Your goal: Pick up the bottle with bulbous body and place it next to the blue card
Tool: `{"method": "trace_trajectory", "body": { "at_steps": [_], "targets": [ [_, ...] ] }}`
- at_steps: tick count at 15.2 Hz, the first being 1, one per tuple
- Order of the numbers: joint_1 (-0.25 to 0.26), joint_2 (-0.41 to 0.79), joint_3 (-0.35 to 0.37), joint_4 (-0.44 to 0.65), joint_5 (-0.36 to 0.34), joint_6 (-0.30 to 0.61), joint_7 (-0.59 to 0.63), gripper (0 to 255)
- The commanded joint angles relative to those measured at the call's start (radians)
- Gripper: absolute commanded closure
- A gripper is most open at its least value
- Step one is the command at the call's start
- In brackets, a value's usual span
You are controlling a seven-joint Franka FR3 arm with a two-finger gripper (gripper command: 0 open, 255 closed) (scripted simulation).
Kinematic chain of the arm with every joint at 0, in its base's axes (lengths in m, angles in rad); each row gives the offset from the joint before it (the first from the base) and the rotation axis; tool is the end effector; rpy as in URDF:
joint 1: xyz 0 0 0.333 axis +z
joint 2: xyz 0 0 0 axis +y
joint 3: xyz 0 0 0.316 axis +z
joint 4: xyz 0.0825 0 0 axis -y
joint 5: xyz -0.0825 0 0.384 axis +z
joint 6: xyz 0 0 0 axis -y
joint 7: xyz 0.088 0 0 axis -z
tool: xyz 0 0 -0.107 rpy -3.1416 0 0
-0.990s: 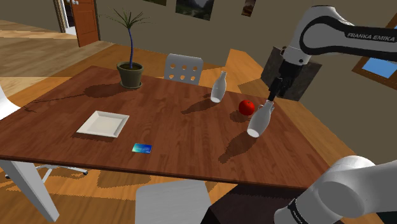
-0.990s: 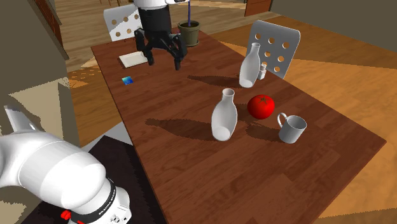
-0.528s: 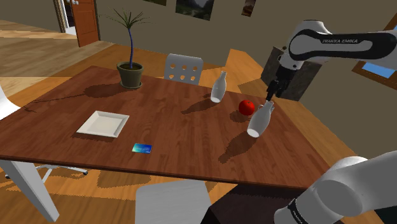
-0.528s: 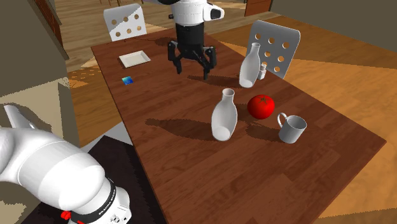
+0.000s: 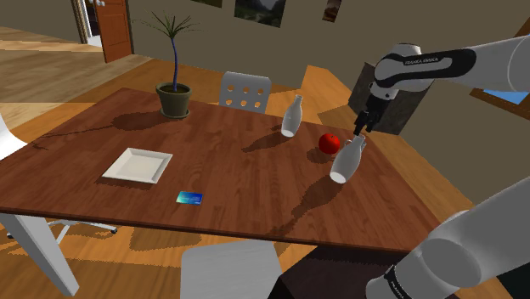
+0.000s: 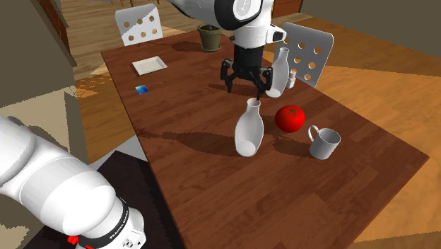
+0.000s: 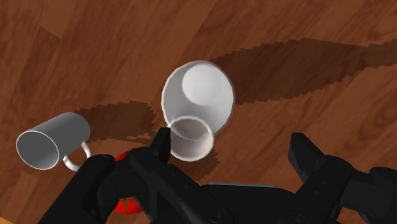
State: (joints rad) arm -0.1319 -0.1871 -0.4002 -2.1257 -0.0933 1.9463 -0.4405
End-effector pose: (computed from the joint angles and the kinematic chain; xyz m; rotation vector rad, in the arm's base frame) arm 0.4251 -0.2666 0.4836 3.1306 -0.0792 -0.0179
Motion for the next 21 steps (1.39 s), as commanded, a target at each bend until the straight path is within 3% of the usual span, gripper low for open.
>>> {"method": "trace_trajectory", "body": {
  "at_steps": [1, 10, 17, 18, 21],
  "targets": [
    [-0.009, 0.075, -0.030, 0.050, 0.030, 0.021, -0.047, 0],
    [-0.017, 0.137, -0.045, -0.001, 0.058, 0.130, -0.076, 0],
    [-0.017, 0.137, -0.045, -0.001, 0.058, 0.130, -0.076, 0],
    [-0.017, 0.137, -0.045, -0.001, 0.058, 0.130, -0.076, 255],
    [-0.017, 0.137, -0.045, -0.001, 0.058, 0.130, -0.076, 255]
  ]
}}
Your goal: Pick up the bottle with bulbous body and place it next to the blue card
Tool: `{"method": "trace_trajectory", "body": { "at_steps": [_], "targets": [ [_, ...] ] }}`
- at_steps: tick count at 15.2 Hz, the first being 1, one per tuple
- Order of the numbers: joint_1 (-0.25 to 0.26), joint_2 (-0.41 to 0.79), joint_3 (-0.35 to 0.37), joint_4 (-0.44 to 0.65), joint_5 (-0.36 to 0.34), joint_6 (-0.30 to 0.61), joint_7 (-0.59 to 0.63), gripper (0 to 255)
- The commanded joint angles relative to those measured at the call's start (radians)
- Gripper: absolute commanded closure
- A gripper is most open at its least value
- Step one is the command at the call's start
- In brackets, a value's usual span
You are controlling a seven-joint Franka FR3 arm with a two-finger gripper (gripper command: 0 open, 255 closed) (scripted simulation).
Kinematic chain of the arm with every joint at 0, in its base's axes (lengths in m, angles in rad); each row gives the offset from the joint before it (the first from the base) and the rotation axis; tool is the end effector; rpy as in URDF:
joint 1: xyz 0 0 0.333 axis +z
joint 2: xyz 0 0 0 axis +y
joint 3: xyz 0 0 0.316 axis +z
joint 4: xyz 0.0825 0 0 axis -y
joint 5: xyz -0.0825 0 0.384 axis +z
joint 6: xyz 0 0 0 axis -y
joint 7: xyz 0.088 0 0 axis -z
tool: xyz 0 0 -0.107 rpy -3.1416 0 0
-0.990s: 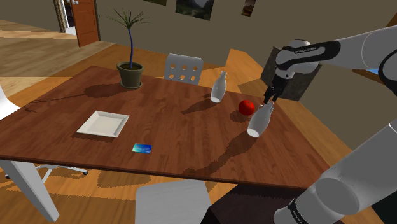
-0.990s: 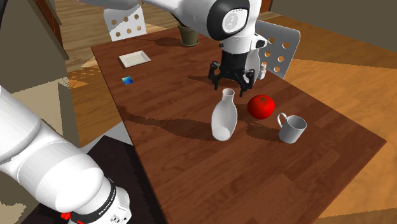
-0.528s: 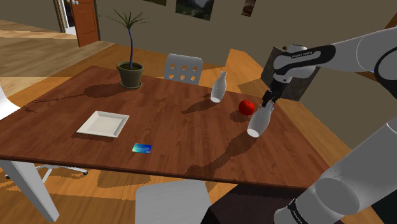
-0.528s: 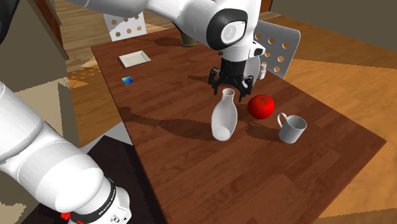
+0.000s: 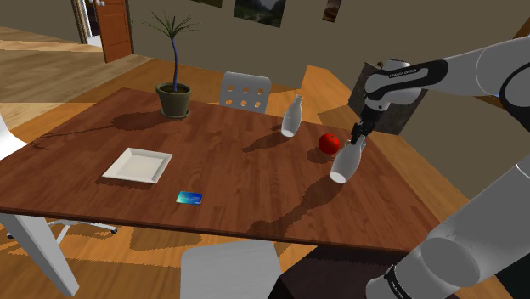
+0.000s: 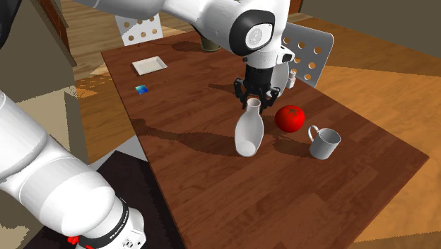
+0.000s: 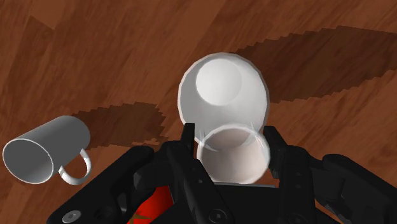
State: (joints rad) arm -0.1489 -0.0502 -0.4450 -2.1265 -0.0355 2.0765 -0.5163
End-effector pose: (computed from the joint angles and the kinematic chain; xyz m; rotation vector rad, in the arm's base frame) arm 0.4380 -0.3001 0.4294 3.1345 -0.0937 -0.0138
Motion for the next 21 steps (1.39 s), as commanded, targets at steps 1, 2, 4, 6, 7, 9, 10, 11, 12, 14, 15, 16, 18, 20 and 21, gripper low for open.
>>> {"method": "trace_trajectory", "body": {
  "at_steps": [1, 2, 4, 6, 7, 9, 10, 11, 12, 14, 15, 16, 18, 20, 21],
  "targets": [
    [0.000, 0.000, 0.000, -0.001, 0.000, 0.000, 0.000, 255],
    [0.000, 0.000, 0.000, -0.001, 0.000, 0.000, 0.000, 255],
    [0.000, 0.000, 0.000, 0.000, 0.000, 0.000, 0.000, 255],
    [0.000, 0.001, 0.000, 0.000, 0.000, 0.000, 0.000, 255],
    [0.000, -0.005, 0.001, 0.008, -0.002, -0.013, 0.002, 255],
    [0.001, -0.014, 0.002, 0.026, -0.006, -0.040, 0.005, 255],
    [0.001, -0.019, 0.003, 0.035, -0.008, -0.053, 0.006, 255],
    [0.001, -0.023, 0.003, 0.045, -0.010, -0.066, 0.007, 255],
    [0.001, -0.027, 0.004, 0.054, -0.011, -0.080, 0.008, 255],
    [0.002, -0.034, 0.005, 0.074, -0.014, -0.106, 0.010, 255],
    [0.002, -0.038, 0.006, 0.084, -0.015, -0.120, 0.011, 255],
    [0.002, -0.041, 0.006, 0.095, -0.016, -0.133, 0.012, 255],
    [0.003, -0.046, 0.008, 0.116, -0.018, -0.159, 0.013, 255],
    [0.004, -0.051, 0.009, 0.139, -0.019, -0.186, 0.014, 255],
    [0.004, -0.053, 0.009, 0.150, -0.020, -0.199, 0.015, 255]
  ]
}}
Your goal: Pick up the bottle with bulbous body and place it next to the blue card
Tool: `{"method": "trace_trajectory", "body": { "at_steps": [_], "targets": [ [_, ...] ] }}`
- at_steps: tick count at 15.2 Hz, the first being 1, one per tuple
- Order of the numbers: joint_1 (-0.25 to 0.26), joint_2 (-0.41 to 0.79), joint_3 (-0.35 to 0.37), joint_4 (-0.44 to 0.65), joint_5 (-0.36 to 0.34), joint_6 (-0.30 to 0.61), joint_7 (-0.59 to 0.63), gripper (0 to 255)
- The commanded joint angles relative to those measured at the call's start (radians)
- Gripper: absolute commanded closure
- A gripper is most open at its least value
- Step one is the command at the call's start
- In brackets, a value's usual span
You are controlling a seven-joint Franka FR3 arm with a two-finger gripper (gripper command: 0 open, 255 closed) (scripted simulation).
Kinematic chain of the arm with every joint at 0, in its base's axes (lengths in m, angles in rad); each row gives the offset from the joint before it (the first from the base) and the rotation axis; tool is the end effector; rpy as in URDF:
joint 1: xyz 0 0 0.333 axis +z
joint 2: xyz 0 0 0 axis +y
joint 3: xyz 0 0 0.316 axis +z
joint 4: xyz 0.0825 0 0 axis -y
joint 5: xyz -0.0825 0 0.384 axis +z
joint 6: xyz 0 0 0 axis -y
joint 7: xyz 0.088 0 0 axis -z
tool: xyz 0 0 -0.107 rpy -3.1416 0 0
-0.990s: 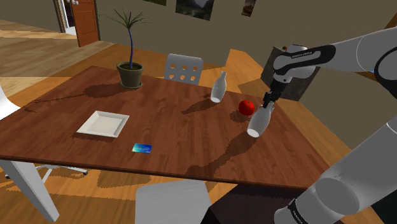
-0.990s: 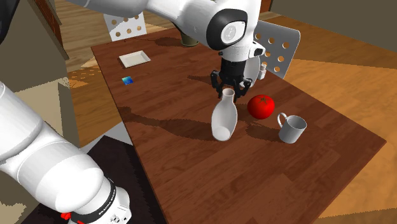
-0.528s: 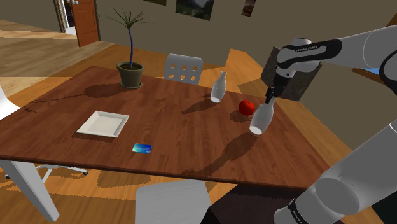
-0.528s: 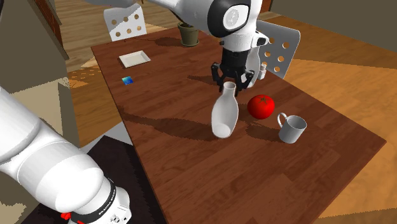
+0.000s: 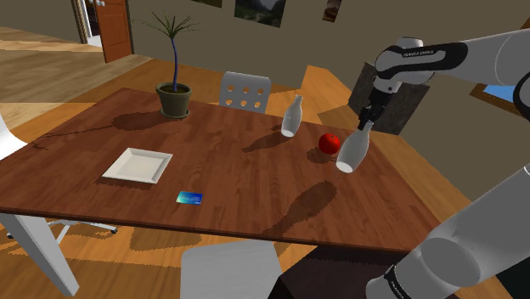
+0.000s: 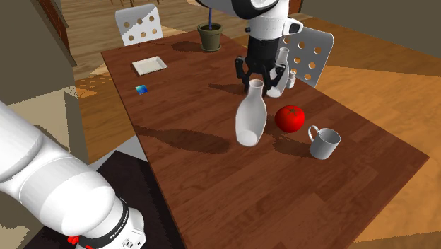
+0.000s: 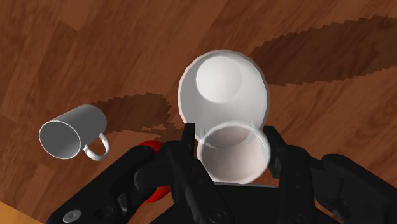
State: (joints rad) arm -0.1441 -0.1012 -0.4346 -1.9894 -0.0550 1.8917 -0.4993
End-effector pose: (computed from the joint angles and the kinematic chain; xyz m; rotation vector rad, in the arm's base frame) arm 0.4387 -0.2989 0.5024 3.1347 -0.0938 -0.0151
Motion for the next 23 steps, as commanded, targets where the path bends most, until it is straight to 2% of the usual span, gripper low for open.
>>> {"method": "trace_trajectory", "body": {
  "at_steps": [1, 23],
  "targets": [
    [-0.001, -0.003, 0.000, 0.025, -0.001, -0.028, -0.002, 255],
    [0.003, 0.022, 0.002, 0.348, 0.012, -0.328, -0.014, 255]
  ]
}}
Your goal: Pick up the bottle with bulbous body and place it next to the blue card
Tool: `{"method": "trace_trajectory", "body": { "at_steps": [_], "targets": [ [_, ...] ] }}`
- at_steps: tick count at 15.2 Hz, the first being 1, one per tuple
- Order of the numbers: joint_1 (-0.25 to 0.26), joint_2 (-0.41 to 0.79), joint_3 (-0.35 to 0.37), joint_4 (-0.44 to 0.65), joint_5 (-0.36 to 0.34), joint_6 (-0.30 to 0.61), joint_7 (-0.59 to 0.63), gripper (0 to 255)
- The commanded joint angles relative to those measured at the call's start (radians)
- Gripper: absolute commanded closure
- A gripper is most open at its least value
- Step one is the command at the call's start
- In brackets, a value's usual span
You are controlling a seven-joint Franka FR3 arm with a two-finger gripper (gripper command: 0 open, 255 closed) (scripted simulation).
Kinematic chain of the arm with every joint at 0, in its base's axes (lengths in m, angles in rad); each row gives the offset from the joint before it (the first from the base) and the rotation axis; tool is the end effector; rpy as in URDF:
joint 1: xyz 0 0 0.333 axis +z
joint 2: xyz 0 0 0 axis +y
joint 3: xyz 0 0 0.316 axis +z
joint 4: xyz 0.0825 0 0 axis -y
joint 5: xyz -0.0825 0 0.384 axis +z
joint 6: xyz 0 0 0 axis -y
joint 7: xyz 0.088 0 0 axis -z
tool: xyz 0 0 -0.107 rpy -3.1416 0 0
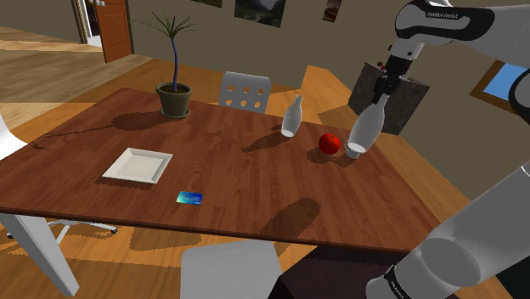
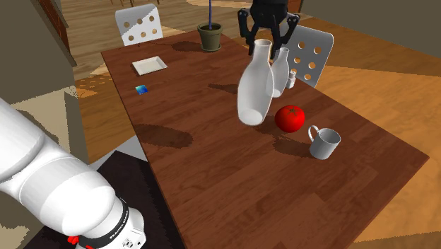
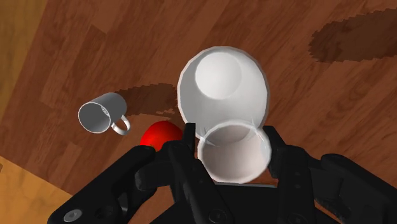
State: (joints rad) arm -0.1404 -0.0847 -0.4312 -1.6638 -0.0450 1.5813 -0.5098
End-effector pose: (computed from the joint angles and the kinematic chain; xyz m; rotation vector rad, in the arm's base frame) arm 0.4386 -0.2991 0.6230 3.1347 -0.0937 -0.0152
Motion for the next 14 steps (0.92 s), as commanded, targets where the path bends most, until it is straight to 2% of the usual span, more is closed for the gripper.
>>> {"method": "trace_trajectory", "body": {
  "at_steps": [1, 14],
  "targets": [
    [-0.001, 0.010, -0.002, 0.041, 0.004, -0.032, -0.005, 255],
    [-0.014, 0.098, -0.018, 0.321, 0.041, -0.232, -0.035, 255]
  ]
}}
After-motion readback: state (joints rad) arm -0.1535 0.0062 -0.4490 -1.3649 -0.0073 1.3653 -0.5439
